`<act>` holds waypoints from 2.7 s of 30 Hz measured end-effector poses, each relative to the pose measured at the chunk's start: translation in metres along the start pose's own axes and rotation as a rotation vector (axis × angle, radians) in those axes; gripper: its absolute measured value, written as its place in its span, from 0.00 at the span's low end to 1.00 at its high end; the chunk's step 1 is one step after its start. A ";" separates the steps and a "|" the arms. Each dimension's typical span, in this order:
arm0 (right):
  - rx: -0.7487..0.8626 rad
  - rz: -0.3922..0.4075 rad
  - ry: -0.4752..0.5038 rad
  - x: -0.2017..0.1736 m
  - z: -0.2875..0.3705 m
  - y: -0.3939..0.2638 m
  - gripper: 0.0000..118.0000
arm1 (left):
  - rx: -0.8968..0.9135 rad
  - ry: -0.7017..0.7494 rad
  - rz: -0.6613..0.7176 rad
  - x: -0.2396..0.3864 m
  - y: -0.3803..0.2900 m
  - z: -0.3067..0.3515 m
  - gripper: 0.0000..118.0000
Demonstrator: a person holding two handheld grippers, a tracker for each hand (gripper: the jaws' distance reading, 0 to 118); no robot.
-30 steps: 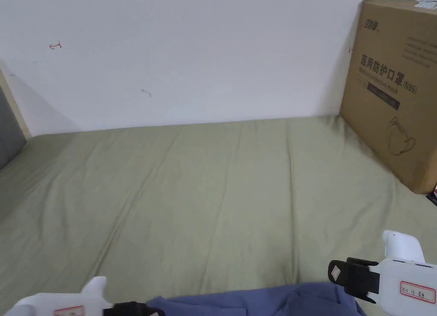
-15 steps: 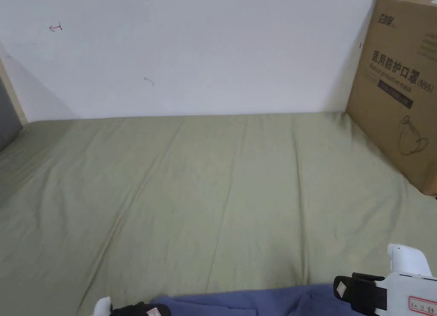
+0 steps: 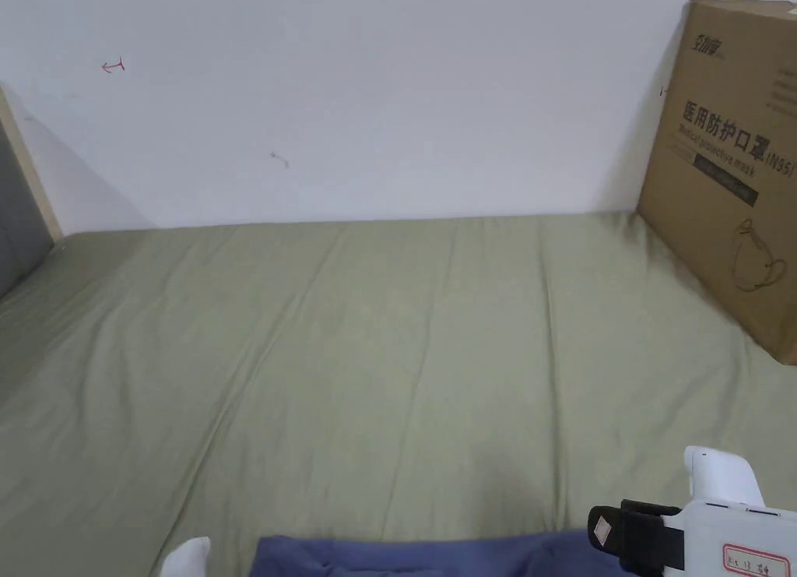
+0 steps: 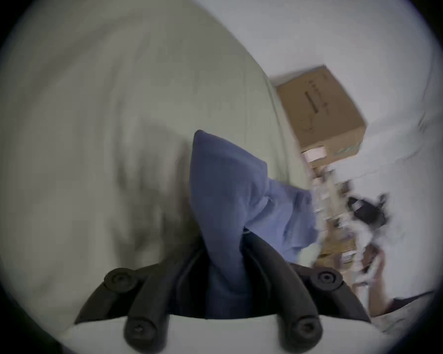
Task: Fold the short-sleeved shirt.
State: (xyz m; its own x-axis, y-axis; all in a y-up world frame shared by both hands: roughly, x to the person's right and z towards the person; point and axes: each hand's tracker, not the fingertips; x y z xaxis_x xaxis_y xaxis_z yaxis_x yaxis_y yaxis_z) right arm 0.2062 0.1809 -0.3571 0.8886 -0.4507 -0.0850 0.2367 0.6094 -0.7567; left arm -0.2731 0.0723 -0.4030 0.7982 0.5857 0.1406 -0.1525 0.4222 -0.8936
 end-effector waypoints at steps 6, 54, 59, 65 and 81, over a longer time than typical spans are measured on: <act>0.011 0.001 0.023 0.003 0.005 -0.002 0.00 | 0.126 0.407 -0.182 0.057 0.011 0.070 0.06; 0.182 -0.153 0.103 0.046 0.060 -0.006 0.00 | -0.252 -0.102 -0.258 0.229 -0.041 -0.173 0.00; 0.300 -0.004 0.082 0.010 0.089 0.021 0.00 | 0.240 -0.110 -0.403 0.256 -0.017 -0.054 0.00; 0.540 0.267 -0.129 -0.060 0.107 0.046 0.00 | 0.773 0.083 -0.555 0.292 0.020 0.065 0.00; 0.672 0.350 -0.435 -0.054 0.062 0.049 0.00 | 0.895 0.373 -0.529 0.278 0.011 0.058 0.00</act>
State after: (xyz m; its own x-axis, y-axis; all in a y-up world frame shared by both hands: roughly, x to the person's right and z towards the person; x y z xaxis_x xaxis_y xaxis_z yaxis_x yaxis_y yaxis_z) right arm 0.1938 0.2758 -0.3493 0.9922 0.0396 0.1182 -0.0179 0.9836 -0.1795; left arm -0.0868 0.2797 -0.3488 0.9898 0.0018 0.1421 0.0134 0.9943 -0.1059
